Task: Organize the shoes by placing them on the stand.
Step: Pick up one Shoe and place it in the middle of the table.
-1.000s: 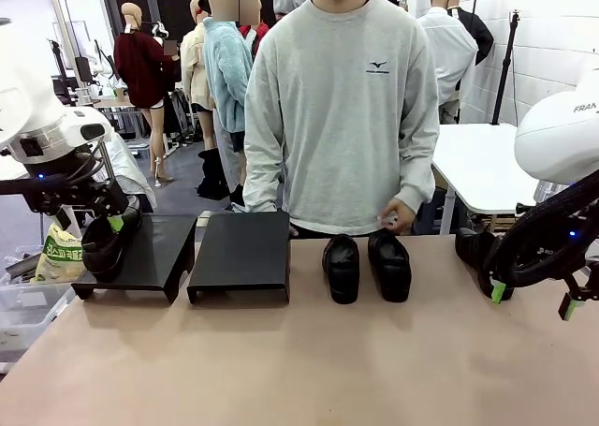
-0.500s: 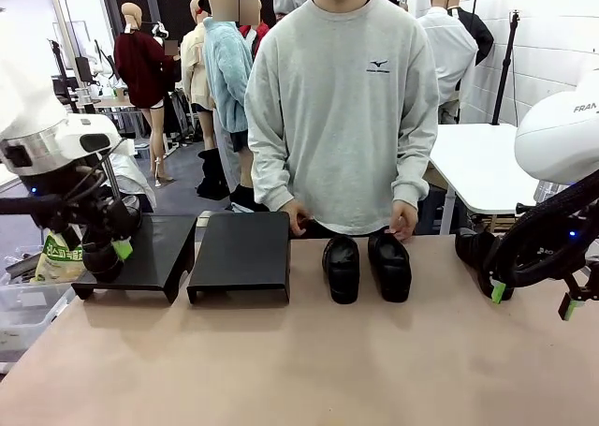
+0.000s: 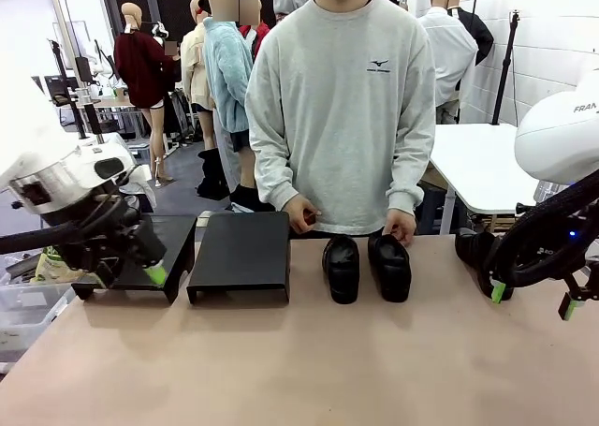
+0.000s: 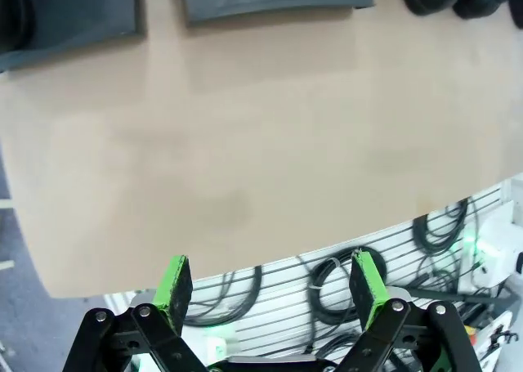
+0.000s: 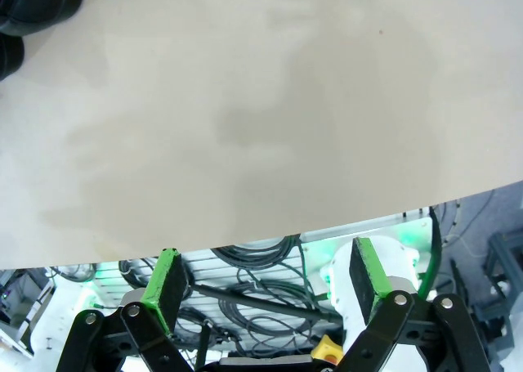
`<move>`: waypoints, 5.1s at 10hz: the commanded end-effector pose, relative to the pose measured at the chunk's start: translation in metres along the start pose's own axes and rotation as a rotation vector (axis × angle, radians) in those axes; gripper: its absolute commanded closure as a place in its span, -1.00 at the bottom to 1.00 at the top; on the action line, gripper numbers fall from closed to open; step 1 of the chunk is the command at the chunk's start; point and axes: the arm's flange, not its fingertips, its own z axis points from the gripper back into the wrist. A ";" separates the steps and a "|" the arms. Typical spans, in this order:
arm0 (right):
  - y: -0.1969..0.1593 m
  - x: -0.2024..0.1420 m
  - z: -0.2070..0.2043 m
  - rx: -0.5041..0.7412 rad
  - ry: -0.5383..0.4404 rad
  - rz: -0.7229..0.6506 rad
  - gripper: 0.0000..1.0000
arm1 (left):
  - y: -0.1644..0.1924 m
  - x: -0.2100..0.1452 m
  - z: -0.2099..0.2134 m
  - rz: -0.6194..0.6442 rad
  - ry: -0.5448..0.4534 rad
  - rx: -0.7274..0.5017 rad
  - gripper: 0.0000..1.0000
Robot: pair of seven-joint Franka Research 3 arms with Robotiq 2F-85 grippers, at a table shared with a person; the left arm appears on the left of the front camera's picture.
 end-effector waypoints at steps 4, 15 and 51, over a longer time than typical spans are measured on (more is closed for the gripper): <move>-0.002 0.049 0.020 -0.005 -0.036 -0.021 -1.00 | 0.007 -0.005 0.008 -0.038 0.005 0.036 -1.00; 0.058 0.247 0.020 -0.025 0.037 0.178 -1.00 | 0.007 -0.005 0.008 -0.038 0.005 0.036 -1.00; 0.069 0.268 -0.065 -0.186 0.130 0.109 1.00 | 0.007 -0.005 0.008 -0.038 0.005 0.036 -1.00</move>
